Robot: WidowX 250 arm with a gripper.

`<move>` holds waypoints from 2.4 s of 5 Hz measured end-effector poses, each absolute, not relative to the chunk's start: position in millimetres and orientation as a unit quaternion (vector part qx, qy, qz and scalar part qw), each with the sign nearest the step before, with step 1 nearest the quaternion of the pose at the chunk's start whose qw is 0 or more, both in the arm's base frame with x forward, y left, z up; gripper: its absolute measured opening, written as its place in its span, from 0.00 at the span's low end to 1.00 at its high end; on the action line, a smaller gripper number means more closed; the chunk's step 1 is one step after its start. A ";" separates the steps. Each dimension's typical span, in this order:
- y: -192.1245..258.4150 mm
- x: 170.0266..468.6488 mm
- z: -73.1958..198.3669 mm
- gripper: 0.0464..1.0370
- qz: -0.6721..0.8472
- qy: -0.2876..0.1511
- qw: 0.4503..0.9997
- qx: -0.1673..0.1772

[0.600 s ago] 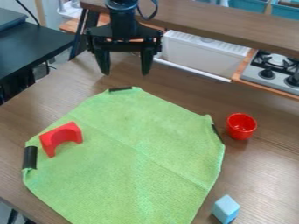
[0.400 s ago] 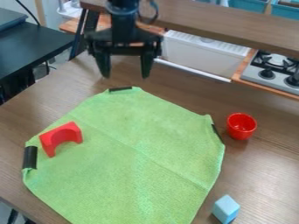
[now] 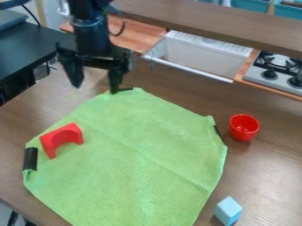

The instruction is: Remove the red figure from the left edge of the cloth

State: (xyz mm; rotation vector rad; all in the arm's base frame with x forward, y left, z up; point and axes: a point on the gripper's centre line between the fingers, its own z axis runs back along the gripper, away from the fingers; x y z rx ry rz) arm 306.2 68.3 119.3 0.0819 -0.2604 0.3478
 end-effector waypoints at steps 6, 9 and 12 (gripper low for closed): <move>126.3 270.9 42.0 0.96 -0.118 -0.075 0.989 0.050; 138.0 263.6 20.0 0.65 -0.088 -0.083 0.989 0.079; 138.1 264.0 24.0 0.21 -0.046 -0.084 0.995 0.034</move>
